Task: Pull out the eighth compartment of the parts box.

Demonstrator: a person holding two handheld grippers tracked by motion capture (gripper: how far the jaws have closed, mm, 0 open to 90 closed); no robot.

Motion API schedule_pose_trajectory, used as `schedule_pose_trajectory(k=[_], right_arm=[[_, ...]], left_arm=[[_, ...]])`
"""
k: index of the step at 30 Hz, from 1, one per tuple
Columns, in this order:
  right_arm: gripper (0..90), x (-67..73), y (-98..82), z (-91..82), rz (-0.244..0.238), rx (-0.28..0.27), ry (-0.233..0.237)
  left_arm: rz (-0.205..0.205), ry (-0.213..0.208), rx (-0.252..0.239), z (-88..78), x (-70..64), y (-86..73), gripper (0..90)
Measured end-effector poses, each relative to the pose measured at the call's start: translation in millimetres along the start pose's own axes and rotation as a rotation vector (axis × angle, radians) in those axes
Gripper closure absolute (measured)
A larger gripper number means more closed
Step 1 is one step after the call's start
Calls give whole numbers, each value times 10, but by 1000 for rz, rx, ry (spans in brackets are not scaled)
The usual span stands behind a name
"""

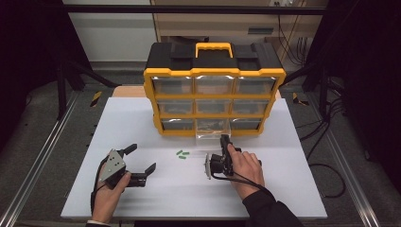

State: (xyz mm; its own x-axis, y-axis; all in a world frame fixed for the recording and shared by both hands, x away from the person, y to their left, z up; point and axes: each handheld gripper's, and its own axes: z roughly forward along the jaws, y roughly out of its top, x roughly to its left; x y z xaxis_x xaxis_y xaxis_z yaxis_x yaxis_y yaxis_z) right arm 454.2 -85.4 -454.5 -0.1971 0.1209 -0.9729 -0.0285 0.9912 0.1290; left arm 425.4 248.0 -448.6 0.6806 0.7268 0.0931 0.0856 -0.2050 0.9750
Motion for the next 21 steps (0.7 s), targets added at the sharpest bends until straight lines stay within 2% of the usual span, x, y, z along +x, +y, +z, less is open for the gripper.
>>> schedule_pose_trajectory(k=[5,13,21], right_arm=[[770,-1,-6,-57,-11,1,7],[767,16,21,-179,8,12,13],[753,40,68,-249,6,-11,17]], left_arm=[[-2,0,-1,1,1,-1,24],[0,-1,0,3,0,2,24],[1,-2,0,3,-1,3,25]])
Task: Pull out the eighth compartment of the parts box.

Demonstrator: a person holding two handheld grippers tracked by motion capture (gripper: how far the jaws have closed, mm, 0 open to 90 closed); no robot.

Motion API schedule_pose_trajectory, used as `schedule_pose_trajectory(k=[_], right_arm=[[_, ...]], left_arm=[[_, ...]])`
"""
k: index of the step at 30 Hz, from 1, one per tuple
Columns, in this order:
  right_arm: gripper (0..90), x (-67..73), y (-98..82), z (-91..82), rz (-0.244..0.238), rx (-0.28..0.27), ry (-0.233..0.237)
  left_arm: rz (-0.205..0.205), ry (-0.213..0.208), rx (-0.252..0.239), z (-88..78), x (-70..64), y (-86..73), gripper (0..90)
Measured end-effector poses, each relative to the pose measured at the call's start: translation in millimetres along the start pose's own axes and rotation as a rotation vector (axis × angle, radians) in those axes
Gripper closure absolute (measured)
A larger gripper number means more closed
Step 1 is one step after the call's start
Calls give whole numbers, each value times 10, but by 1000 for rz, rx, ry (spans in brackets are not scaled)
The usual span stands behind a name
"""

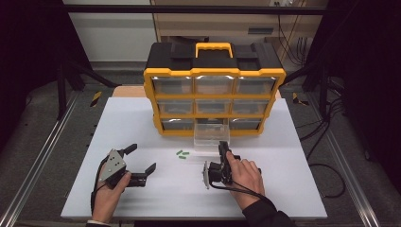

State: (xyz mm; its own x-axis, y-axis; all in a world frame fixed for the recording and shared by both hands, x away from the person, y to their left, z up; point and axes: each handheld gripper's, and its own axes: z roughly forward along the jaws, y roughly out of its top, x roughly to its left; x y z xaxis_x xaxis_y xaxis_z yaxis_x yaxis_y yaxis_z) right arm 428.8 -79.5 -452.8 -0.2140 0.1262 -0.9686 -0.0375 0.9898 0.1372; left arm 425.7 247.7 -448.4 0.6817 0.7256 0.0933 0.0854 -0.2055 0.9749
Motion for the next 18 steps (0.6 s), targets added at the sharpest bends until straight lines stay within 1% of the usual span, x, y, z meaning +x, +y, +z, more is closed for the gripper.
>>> schedule_pose_trajectory(k=[6,8,11,13,18], right_arm=[[752,0,-2,-9,1,2,5],[751,3,-9,-20,-5,4,8],[749,20,-11,-34,9,13,17],[747,17,-11,-38,3,8,16],[746,27,-19,-32,8,-4,10]], left_arm=[[-1,2,-2,-3,6,2,25],[0,1,-1,-3,2,3,25],[2,1,1,-1,0,3,25],[3,0,2,0,-1,3,25],[3,-2,3,8,-1,0,25]])
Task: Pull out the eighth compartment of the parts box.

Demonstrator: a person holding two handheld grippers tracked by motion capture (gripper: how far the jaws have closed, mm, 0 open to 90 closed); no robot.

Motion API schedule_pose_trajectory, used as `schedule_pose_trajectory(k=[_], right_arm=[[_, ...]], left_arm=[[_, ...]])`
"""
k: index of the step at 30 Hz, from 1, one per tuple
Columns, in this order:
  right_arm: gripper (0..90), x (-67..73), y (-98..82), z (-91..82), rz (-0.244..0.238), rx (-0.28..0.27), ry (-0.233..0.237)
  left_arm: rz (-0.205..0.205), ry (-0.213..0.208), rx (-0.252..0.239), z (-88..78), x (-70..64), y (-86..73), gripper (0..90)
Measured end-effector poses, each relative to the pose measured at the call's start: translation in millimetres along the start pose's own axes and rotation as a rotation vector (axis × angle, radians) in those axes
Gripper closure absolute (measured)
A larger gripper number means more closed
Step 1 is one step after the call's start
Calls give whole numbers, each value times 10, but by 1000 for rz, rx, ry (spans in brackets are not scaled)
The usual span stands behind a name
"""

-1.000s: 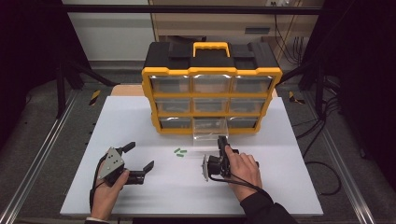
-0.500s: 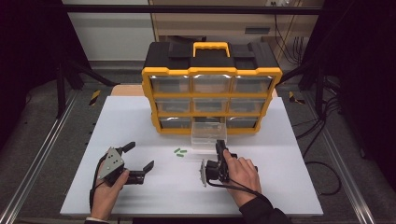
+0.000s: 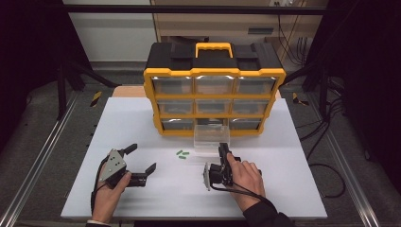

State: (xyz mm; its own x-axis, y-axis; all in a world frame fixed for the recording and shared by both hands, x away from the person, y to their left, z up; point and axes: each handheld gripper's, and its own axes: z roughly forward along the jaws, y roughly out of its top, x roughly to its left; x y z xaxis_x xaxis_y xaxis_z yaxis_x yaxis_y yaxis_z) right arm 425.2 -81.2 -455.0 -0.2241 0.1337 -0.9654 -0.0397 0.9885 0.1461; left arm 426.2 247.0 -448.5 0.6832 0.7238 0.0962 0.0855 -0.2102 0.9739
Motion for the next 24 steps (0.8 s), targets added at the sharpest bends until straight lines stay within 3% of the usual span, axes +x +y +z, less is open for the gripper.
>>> schedule_pose_trajectory(k=[16,18,22,24], right_arm=[[721,-1,-29,-10,17,-1,10],[638,-8,-42,4,52,4,9],[594,2,-53,-1,102,3,12],[575,-17,-58,-2,84,7,6]], left_arm=[[3,-4,1,3,-9,2,25],[2,-3,0,4,-4,2,25],[2,-3,3,7,-3,-1,25],[6,-3,6,9,-5,1,25]])
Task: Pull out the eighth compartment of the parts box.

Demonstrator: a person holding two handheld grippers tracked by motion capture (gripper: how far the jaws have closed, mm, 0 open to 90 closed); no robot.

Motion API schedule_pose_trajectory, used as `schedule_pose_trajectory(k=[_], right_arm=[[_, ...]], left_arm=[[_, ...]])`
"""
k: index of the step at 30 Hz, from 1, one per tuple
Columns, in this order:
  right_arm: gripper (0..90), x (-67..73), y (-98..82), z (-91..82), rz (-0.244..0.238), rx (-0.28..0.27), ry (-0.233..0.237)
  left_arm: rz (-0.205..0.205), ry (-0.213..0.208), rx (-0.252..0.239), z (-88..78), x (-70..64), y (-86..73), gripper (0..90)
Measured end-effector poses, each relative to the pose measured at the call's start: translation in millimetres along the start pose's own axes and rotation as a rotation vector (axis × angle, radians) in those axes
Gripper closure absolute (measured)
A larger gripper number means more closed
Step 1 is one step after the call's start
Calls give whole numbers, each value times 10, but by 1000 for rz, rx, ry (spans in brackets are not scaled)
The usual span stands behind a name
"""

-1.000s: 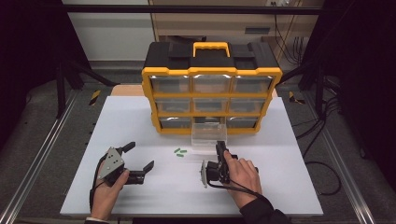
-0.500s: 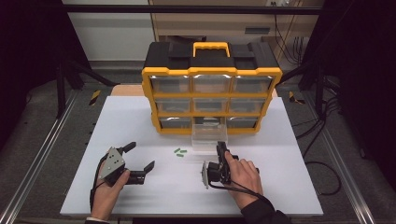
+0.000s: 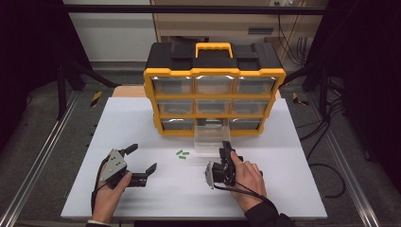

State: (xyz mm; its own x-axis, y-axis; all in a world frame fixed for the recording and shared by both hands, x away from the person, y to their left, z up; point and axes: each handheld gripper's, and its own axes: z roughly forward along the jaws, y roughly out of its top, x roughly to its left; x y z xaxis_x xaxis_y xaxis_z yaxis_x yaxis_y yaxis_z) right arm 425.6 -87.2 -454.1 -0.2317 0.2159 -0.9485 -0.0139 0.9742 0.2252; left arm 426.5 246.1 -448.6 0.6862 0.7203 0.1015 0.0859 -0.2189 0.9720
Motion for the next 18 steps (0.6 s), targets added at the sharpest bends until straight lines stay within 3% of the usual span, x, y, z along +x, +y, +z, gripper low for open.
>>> schedule_pose_trajectory(k=[4,6,11,12,18], right_arm=[[498,-4,5,-3,19,-10,-4],[401,-18,-5,-15,30,-35,-20],[261,-55,-58,-37,126,-41,-11],[243,-70,-80,-34,128,-47,-9],[190,-88,-178,-64,237,-30,10]], left_arm=[[1,0,4,5,4,-2,25],[2,1,4,5,8,-3,25],[1,0,2,1,-7,-2,25],[1,0,2,1,-7,-2,25],[-6,-13,4,12,-39,-27,25]])
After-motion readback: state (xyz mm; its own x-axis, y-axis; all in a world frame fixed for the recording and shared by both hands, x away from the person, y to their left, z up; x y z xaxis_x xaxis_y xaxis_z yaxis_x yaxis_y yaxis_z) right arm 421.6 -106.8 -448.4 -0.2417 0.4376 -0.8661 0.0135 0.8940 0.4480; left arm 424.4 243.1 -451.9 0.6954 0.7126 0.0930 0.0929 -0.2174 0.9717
